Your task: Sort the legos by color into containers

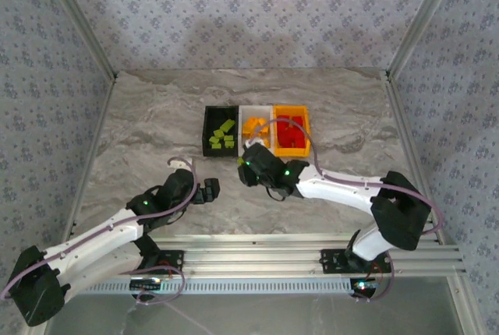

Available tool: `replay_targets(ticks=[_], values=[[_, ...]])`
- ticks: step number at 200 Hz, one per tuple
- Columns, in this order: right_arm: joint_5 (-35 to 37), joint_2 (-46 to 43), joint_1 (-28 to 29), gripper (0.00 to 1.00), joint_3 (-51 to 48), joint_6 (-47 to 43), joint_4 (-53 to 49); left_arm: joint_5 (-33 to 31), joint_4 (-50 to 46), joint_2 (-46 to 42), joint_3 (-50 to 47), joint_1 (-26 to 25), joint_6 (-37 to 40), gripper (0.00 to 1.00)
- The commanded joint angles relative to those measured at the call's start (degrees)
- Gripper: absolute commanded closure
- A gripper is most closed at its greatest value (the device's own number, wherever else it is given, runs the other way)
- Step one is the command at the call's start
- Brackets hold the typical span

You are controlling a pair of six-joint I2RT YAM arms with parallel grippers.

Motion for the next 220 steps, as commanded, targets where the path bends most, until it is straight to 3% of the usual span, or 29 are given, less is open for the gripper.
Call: replay_targets(ticks=[1, 87, 100, 114, 132, 160, 220], values=[[-3.2, 5.7, -1.7, 0.68, 8.1, -2.9, 0.0, -0.9, -1.0, -1.4, -0.5, 0.4, -0.9, 0.00], [-6.9, 32.5, -9.7, 0.63, 38.3, -0.5, -1.5, -2.3, -4.8, -9.5, -1.7, 0.6, -1.6, 0.00], [-7.6, 34.3, -10.3, 0.59, 40.9, 0.1, -1.7, -2.4, -5.5, -9.8, -1.6, 0.6, -1.4, 0.00], [-8.2, 35.0, -10.7, 0.46, 42.7, 0.5, -1.6, -2.5, -5.8, -10.0, -1.3, 0.7, -1.0, 0.00], [-8.5, 34.3, -10.8, 0.39, 43.4, 0.7, -1.1, -2.5, -5.9, -10.0, -1.3, 0.7, -0.7, 0.00], [-8.1, 29.7, -10.8, 0.37, 40.3, 0.9, 0.5, -2.4, -5.5, -9.8, -0.6, 0.6, -0.4, 0.00], [-5.1, 8.7, -10.3, 0.37, 15.4, 1.9, 9.2, 2.7, -0.2, 0.1, 5.8, 0.7, 5.7, 0.01]])
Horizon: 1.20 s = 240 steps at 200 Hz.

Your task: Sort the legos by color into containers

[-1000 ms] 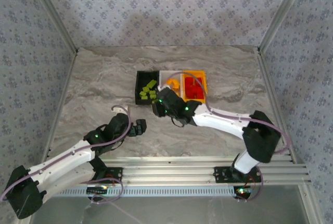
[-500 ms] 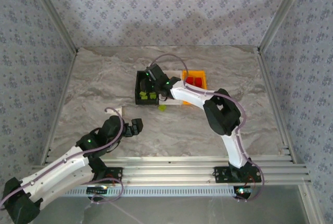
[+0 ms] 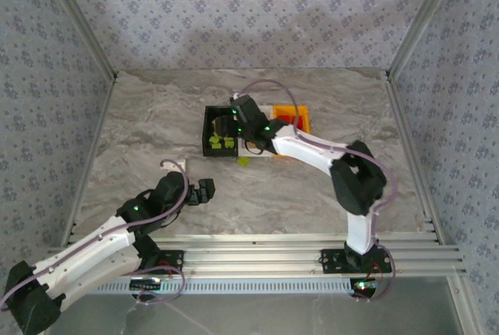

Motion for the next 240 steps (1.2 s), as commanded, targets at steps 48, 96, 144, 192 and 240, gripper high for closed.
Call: replay_targets(ticks=[48, 96, 144, 192, 240], values=[[2.0, -25.4, -1.4, 0.35, -29.0, 5.7, 4.8, 9.9, 7.7, 23.0, 13.6, -1.2, 9.5, 0.08], [3.2, -39.5, -3.5, 0.34, -42.0, 7.9, 2.6, 5.1, 8.5, 40.4, 20.8, -6.1, 13.4, 0.12], [3.4, -46.6, -5.4, 0.33, -46.1, 8.0, 1.2, 1.0, 12.5, 52.2, 25.3, -6.1, 15.3, 0.18], [3.2, -50.5, -6.8, 0.33, -47.1, 7.9, 0.6, -4.7, 17.4, 58.2, 27.7, -6.1, 18.1, 0.24], [3.3, -54.2, -7.8, 0.32, -47.6, 7.7, -0.4, -8.0, 19.0, 63.6, 31.5, -4.4, 18.6, 0.31]])
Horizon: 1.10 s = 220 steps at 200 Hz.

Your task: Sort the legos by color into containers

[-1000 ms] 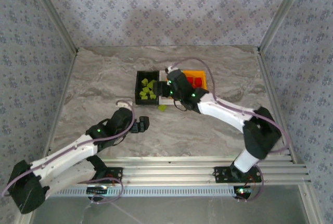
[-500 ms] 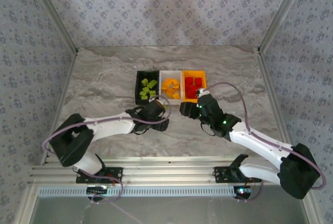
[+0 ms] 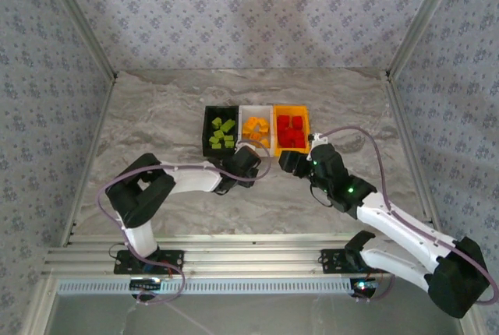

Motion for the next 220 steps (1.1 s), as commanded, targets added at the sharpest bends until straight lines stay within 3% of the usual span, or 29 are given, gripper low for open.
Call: replay_targets(ticks=[1, 57, 125, 188, 220], values=[[1.2, -2.4, -0.6, 0.32, -0.8, 0.4, -1.9, -3.4, 1.6, 2.6, 2.7, 1.4, 0.7, 0.32], [1.0, -4.9, -1.1, 0.31, -0.6, 0.4, -3.3, -3.2, 3.6, 6.0, 3.7, 1.8, 0.7, 0.41], [1.5, -5.2, -1.6, 0.31, -0.8, 0.5, -3.5, -3.2, 3.9, 3.5, -0.3, 0.3, -0.4, 0.69], [2.0, -5.3, -2.5, 0.30, -1.7, 0.9, -4.0, -2.6, -1.7, -10.4, -7.4, -4.3, -6.3, 0.74], [1.6, -5.2, -2.9, 0.30, -2.1, 1.3, -3.5, -3.8, -6.5, -20.4, -8.2, -4.2, -9.0, 0.75]])
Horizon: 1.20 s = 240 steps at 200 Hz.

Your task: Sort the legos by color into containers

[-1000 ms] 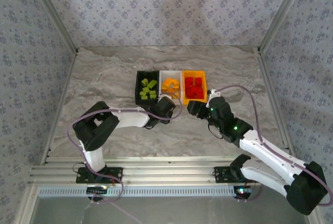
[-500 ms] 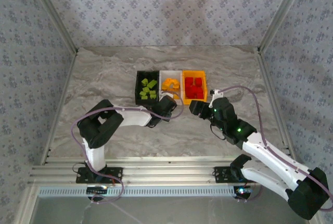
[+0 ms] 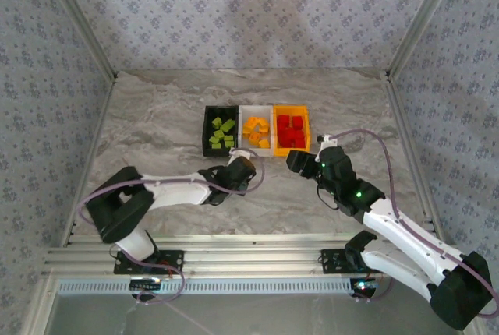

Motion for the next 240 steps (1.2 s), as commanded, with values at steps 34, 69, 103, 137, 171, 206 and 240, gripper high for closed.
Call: replay_targets(ticks=[34, 69, 103, 137, 171, 206, 240], values=[[0.9, -0.4, -0.8, 0.30, -0.8, 1.2, -0.7, -1.7, -8.8, -11.9, 6.2, 6.5, -1.3, 0.73], [0.7, -0.1, -1.2, 0.30, -1.0, 1.6, -0.9, 3.2, -8.0, -3.3, 14.3, 16.1, 0.2, 0.73], [0.6, -0.5, -1.7, 0.30, -0.8, 1.7, -2.2, 5.8, -7.6, 6.8, 22.6, 20.9, 0.6, 0.72], [0.5, -1.4, -2.0, 0.30, -0.6, 2.1, -2.9, 6.3, -8.3, 12.6, 29.6, 23.3, 0.7, 0.48], [0.2, -1.4, -2.1, 0.27, 0.1, 1.9, -3.6, 7.7, -9.1, 9.4, 31.4, 23.4, 0.7, 0.21], [1.5, -1.1, -2.2, 0.20, 0.4, 1.3, -3.8, 7.7, -4.6, -3.6, 23.1, 21.9, 0.8, 0.00], [7.3, -0.6, -2.2, 0.00, 0.4, 1.8, -4.5, 1.6, 3.8, -18.5, 8.8, 21.0, 3.7, 0.00]])
